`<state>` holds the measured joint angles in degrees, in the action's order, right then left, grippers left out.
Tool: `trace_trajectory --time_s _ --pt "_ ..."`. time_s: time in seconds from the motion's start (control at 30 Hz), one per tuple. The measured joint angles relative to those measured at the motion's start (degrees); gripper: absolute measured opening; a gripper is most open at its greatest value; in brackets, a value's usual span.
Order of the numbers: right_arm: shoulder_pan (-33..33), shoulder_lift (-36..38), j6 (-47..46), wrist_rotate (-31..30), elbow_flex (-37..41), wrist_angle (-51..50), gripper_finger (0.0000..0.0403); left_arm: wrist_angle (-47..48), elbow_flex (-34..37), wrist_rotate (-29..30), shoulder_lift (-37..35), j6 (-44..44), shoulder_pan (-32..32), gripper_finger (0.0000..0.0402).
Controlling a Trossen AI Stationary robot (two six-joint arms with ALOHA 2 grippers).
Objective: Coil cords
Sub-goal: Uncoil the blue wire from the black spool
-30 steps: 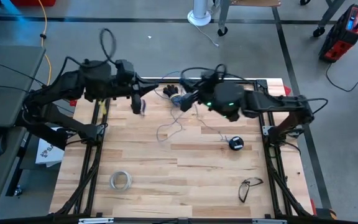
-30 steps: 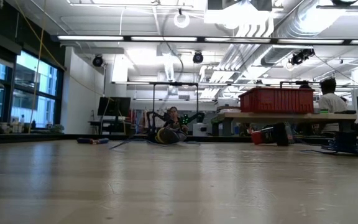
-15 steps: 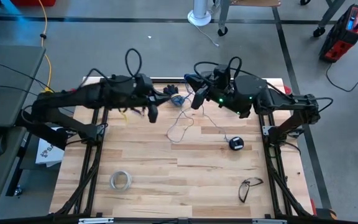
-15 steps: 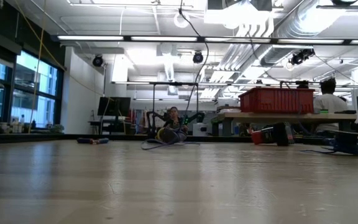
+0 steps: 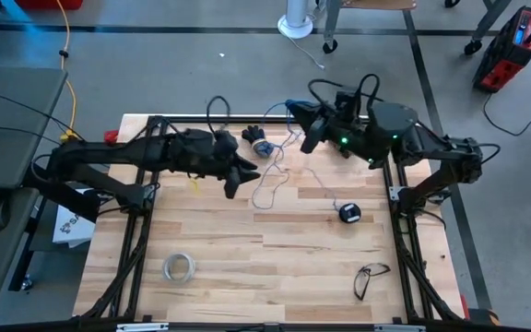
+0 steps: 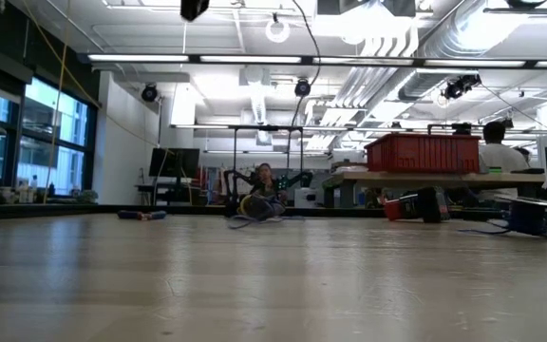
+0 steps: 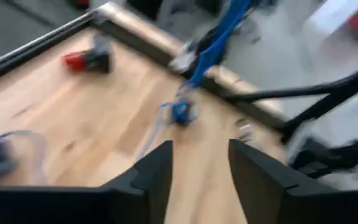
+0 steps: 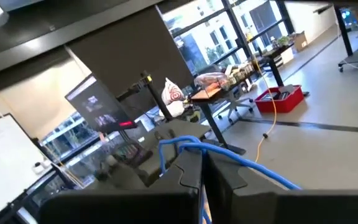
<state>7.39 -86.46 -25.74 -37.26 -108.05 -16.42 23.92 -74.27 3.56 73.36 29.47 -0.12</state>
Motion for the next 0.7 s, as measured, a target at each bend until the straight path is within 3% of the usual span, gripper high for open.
trace_trajectory --time_s 0.1,0.2,0.47,0.7 --pt "-0.01 -0.16 -1.24 0.01 0.02 -2.35 0.0000 -5.22 -1.58 -2.77 -1.72 0.90 -0.82 0.0185" --pt "-0.04 -0.28 -1.38 0.22 0.11 -3.56 0.0000 -11.14 -3.22 -0.82 -3.20 -2.23 -2.39 0.0199" --pt "-2.11 -0.64 -2.75 0.45 0.11 -4.32 0.0000 -14.21 -8.03 14.98 1.01 -17.78 -8.61 0.0203" --pt "-2.55 -1.45 -2.95 2.03 0.11 -3.81 0.0000 -20.95 -8.30 22.87 4.58 -18.07 -8.08 0.0202"
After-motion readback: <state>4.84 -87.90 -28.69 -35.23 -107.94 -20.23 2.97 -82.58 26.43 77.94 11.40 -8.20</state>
